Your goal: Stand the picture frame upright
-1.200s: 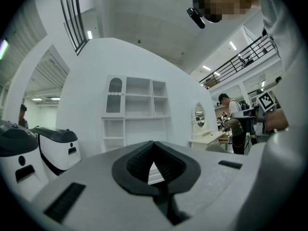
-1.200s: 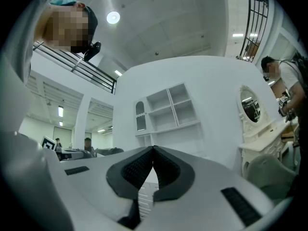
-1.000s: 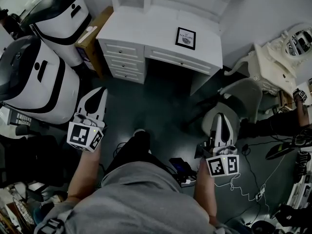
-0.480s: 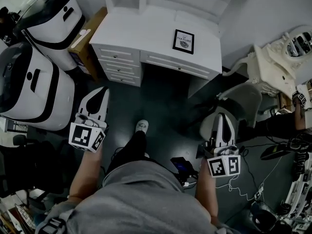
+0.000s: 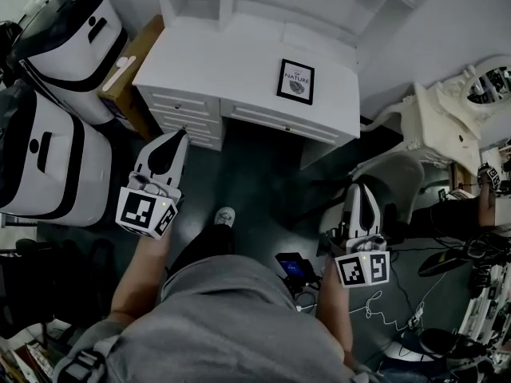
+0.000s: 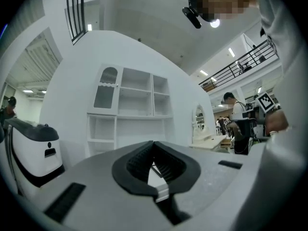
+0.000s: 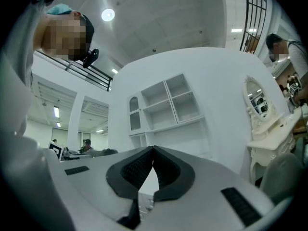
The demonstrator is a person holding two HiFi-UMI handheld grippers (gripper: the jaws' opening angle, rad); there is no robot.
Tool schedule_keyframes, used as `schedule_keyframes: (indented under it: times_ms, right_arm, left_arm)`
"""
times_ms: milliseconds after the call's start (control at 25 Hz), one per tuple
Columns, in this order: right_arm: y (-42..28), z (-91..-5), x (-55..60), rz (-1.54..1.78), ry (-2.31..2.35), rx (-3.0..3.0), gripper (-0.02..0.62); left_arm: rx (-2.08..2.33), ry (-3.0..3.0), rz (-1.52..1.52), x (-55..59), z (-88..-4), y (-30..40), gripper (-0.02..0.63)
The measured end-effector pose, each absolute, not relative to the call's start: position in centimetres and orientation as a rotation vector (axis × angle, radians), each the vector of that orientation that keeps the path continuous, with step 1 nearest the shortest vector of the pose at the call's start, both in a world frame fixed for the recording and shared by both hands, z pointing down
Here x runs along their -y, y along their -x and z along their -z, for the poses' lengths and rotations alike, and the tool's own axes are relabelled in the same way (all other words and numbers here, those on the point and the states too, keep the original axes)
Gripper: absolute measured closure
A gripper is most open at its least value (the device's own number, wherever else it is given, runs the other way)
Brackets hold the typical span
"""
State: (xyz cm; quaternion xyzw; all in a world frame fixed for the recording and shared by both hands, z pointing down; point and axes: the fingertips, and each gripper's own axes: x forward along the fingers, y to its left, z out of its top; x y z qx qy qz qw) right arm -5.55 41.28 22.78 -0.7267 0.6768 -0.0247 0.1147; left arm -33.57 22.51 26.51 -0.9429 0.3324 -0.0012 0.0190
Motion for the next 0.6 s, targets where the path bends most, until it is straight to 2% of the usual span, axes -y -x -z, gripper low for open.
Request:
schedule_keyframes:
  times_ms: [600]
  right_arm:
    - [1.0, -22.7, -30.2, 0.059, 2.153, -1.948, 0.569]
  left_arm:
    - [-0.961, 2.944, -0.017, -11.3, -26.5, 28.0, 0.598]
